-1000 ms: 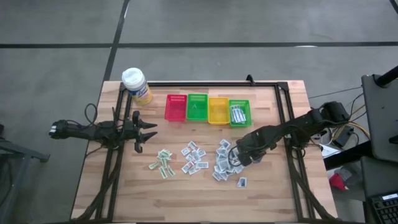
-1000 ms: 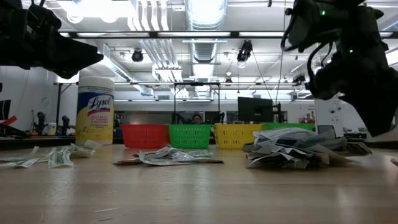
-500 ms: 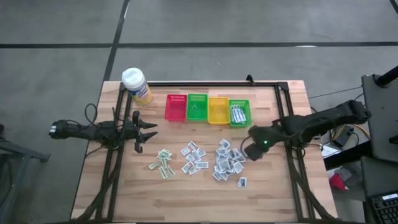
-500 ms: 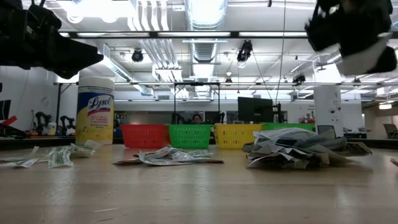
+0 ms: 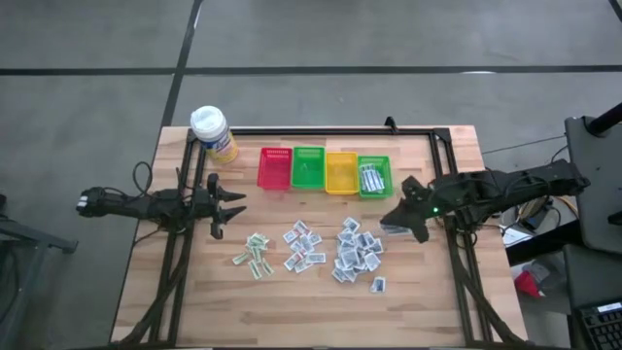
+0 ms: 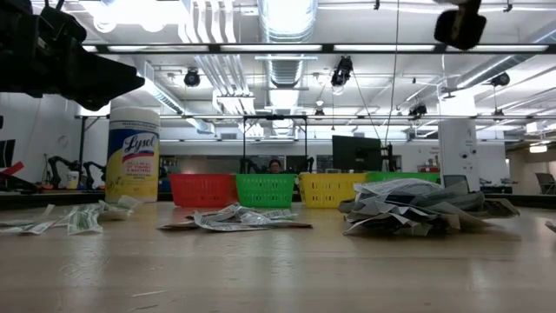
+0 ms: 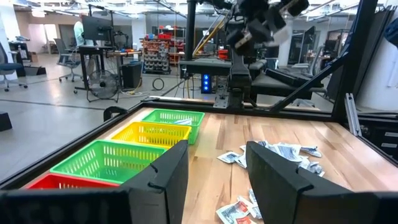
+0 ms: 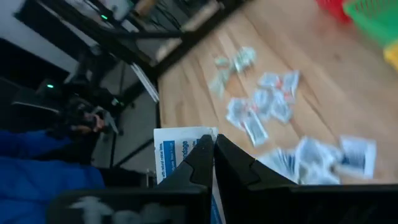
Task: Pick & Place First Aid Supplies
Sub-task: Put the blue bandage into the right green bin
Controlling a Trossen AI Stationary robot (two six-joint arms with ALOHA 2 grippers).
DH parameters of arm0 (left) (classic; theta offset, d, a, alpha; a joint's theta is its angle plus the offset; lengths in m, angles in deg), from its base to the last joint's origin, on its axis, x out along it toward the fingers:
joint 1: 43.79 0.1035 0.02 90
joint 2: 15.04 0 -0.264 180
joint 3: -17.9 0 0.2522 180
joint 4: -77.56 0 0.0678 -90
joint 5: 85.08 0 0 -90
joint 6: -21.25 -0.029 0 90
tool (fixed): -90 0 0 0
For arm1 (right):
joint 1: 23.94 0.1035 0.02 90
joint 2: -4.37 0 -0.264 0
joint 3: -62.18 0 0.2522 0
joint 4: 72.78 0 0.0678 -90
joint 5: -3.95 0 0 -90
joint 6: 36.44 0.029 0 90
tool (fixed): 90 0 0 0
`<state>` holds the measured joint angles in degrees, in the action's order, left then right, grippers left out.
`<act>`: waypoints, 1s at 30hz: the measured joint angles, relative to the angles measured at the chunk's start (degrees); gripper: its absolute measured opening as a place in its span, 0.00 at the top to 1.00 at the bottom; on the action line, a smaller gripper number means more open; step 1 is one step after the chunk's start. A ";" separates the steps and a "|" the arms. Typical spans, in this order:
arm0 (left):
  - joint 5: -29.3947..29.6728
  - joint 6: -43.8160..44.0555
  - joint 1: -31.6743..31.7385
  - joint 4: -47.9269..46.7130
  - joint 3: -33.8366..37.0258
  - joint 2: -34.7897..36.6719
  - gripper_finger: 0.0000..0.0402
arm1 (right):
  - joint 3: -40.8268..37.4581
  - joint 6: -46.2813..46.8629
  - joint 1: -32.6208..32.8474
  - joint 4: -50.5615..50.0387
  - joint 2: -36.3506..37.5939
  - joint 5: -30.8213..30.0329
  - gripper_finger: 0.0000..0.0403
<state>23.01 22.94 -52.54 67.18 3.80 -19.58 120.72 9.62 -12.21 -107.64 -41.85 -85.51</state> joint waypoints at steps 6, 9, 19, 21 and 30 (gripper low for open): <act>0.00 0.01 0.02 0.00 0.00 -0.01 0.61 | -0.02 -5.69 0.00 5.85 1.78 -0.54 0.98; 0.00 0.00 0.01 0.00 0.00 -0.15 0.61 | -0.02 -8.86 0.02 10.23 2.13 0.30 0.98; 0.00 0.02 0.01 0.00 0.00 -0.28 0.61 | -0.02 -18.76 0.02 24.86 2.33 8.78 0.98; 0.00 0.02 0.00 0.00 0.00 -0.31 0.61 | -0.02 -19.85 0.02 25.80 2.31 8.93 0.98; 0.00 0.02 0.01 0.00 0.00 -0.33 0.61 | -0.02 -20.51 0.02 26.39 2.25 10.02 0.98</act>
<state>23.01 22.96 -52.53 67.18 3.80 -19.91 120.70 -10.89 -12.19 -81.24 -39.60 -75.48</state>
